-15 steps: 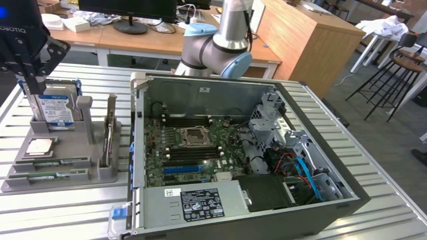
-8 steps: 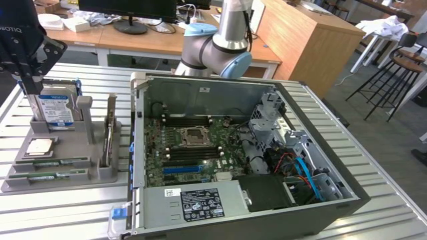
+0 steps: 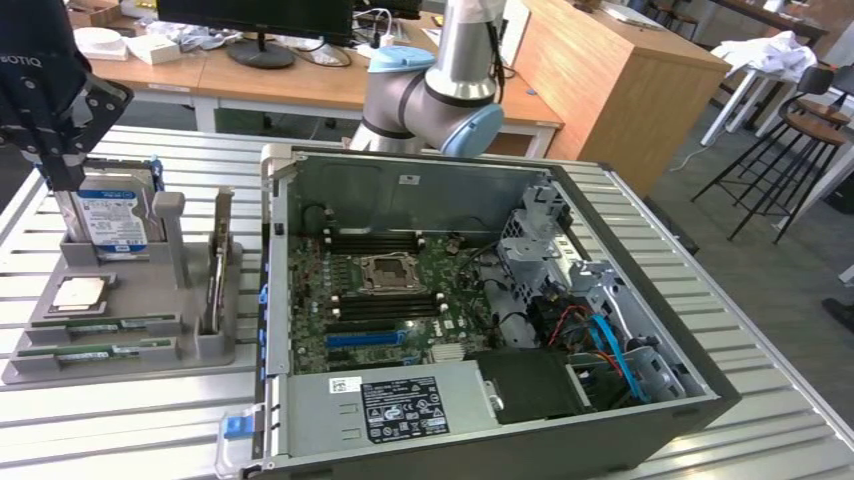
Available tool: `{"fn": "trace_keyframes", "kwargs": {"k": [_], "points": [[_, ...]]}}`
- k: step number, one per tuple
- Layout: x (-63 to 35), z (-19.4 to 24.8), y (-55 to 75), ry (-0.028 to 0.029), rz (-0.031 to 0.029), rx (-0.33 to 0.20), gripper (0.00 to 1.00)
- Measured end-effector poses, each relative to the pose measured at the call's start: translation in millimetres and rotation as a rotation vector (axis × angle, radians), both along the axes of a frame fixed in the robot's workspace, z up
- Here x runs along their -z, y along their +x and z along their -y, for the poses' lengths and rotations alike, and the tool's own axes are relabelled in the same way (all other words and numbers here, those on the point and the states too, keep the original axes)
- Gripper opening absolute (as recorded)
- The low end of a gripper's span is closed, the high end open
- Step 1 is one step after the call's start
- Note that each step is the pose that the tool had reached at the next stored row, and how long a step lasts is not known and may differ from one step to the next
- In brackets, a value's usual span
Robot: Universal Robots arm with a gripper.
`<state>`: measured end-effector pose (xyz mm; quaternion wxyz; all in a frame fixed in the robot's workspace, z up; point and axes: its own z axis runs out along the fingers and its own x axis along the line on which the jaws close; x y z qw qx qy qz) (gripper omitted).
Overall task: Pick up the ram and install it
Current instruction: 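Reach for the ram, then pick up the ram and move it above insertion slot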
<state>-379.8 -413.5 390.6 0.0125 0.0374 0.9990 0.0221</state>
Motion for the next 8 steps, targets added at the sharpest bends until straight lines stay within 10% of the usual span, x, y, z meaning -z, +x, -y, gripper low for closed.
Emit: {"fn": "trace_keyframes", "kwargs": {"k": [8], "points": [[0.0, 1.8, 0.0, 0.0000, 0.0000, 0.000, 0.10]]}}
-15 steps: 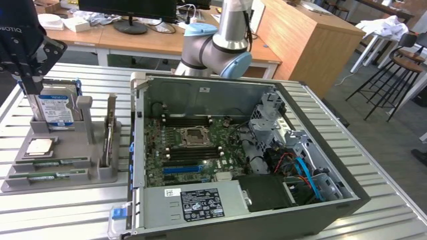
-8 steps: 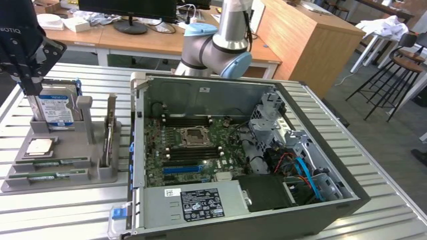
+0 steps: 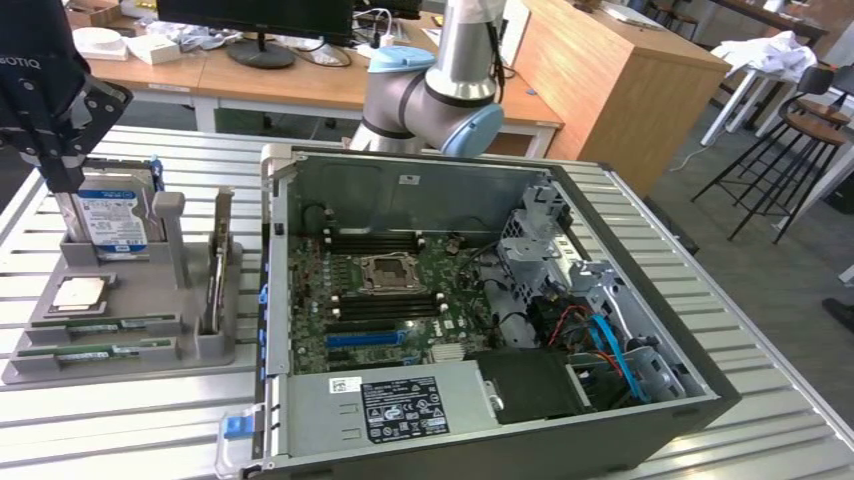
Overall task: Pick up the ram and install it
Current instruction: 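Pick up the ram and move it above insertion slot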
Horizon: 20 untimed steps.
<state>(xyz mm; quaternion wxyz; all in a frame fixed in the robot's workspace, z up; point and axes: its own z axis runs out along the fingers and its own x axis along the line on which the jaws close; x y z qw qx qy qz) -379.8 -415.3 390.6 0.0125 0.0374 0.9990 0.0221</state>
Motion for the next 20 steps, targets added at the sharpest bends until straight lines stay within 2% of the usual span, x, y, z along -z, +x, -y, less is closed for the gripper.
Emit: {"fn": "trace_keyframes", "kwargs": {"k": [11, 15, 20], "points": [[0.0, 0.0, 0.0, 0.0000, 0.0000, -0.006, 0.10], [0.0, 0.0, -0.1, 0.0000, 0.0000, -0.045, 0.10], [0.2, 0.0, -0.1, 0.0000, 0.0001, -0.121, 0.10]]}}
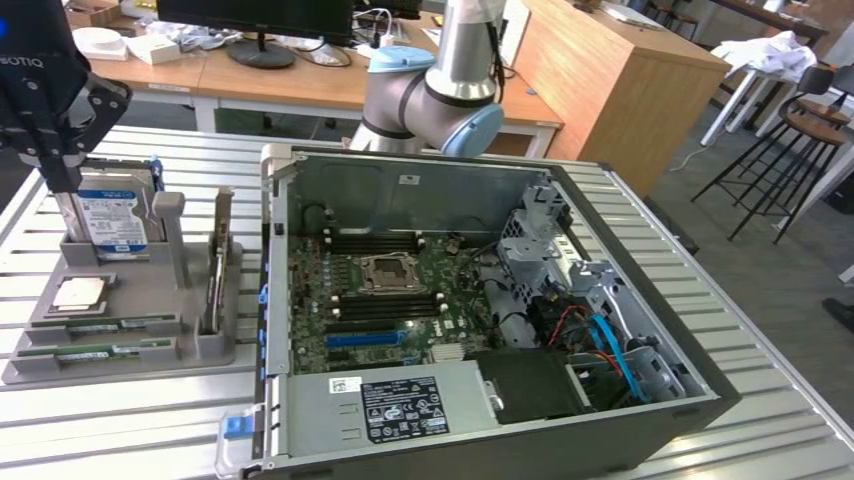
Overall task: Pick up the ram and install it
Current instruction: 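Pick up the ram and move it above insertion slot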
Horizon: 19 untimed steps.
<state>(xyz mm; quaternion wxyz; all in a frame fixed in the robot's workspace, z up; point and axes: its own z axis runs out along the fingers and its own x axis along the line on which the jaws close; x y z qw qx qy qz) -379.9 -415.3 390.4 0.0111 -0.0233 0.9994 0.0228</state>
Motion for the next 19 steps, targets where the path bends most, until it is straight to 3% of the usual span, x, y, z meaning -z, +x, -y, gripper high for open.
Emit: {"fn": "trace_keyframes", "kwargs": {"k": [19], "points": [[0.5, 0.0, 0.0, -0.0001, -0.0001, -0.345, 0.10]]}}
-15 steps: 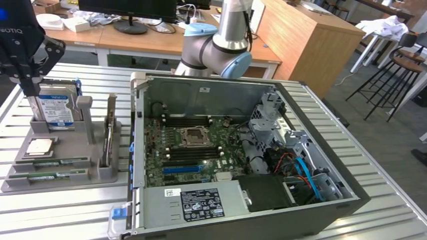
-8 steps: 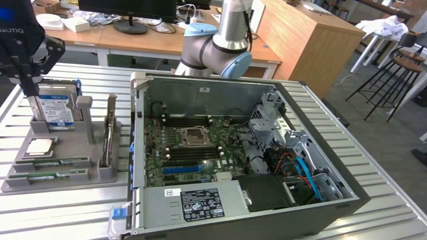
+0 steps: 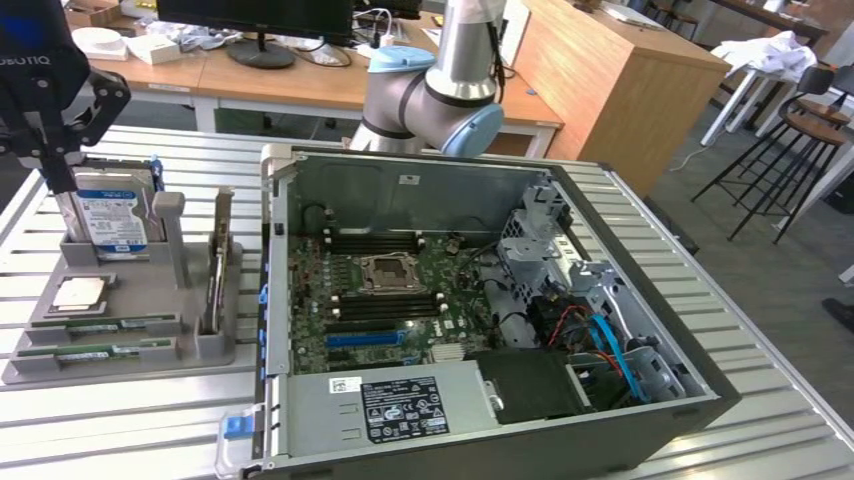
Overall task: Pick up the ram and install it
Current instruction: 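Pick up the ram and move it above insertion slot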
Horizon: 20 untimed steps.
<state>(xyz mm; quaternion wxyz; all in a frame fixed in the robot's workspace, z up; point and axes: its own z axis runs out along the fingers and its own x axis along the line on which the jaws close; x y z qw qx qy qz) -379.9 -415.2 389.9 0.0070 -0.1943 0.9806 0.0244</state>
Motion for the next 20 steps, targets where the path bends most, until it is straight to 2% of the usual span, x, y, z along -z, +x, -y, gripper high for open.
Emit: {"fn": "trace_keyframes", "kwargs": {"k": [9, 20], "points": [[0.2, 0.0, 0.0, 0.0000, 0.0000, -0.152, 0.10], [0.5, 0.0, 0.0, 0.0000, 0.0001, -0.308, 0.10]]}}
